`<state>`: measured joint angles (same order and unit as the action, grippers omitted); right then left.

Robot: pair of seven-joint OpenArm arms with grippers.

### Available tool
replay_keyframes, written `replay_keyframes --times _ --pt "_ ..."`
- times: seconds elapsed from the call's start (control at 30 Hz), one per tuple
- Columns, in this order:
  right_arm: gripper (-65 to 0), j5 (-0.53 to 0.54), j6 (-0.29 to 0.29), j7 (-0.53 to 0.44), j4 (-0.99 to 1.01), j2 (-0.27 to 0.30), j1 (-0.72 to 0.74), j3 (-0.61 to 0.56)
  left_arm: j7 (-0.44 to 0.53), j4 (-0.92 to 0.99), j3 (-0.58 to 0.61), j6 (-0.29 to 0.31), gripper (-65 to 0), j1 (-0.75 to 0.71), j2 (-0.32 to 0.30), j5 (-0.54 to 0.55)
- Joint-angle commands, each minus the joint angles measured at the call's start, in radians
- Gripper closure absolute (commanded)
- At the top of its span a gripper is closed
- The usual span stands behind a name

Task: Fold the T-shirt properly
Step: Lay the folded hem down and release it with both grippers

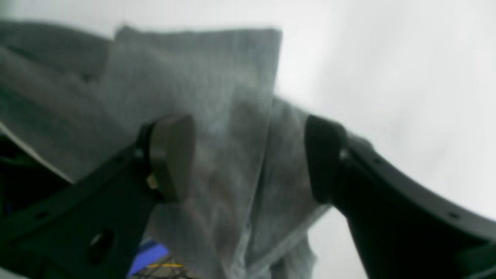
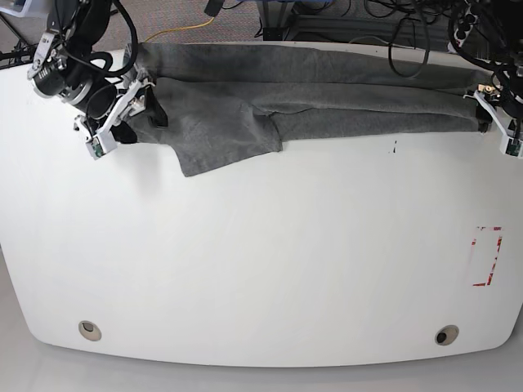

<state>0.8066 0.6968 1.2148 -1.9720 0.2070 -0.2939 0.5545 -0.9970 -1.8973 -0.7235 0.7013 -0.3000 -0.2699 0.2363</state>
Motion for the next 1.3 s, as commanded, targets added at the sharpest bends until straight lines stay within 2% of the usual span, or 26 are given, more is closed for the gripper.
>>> replay_keyframes --times 0.0,0.1,0.27,0.4,0.67,1.03,1.27 --pt "-42.3 0.007 0.001 -0.007 0.035 0.012 0.043 -0.004 0.014 0.000 0.003 -0.003 -33.8 0.014 0.004 -0.042" --pt "-42.3 -0.040 -0.015 -0.007 0.079 0.013 0.103 -0.061 0.017 0.051 0.003 -0.003 -33.8 0.014 0.013 -0.108" --pt "-42.3 -0.109 -0.029 -0.007 0.170 0.013 0.189 -0.121 0.019 0.152 -0.003 -0.003 -33.8 0.012 0.005 -0.122" --pt "-42.3 -0.114 -0.029 -0.007 0.244 0.007 0.253 -0.161 0.020 0.215 -0.002 -0.003 -33.8 0.014 -0.039 -0.116" --pt "-42.3 -0.117 -0.033 -0.011 0.434 0.012 0.359 -0.189 0.080 0.241 0.002 -0.003 -33.8 0.014 -0.042 -0.116" --pt "-42.3 -0.117 -0.038 -0.036 0.560 0.004 0.399 -0.196 0.080 0.238 0.002 -0.003 -33.8 0.017 -0.038 -0.116" --pt "-42.2 -0.117 -0.047 -0.100 0.581 0.006 0.401 -0.314 0.080 0.238 0.003 -0.003 -33.8 0.017 -0.038 -0.116"
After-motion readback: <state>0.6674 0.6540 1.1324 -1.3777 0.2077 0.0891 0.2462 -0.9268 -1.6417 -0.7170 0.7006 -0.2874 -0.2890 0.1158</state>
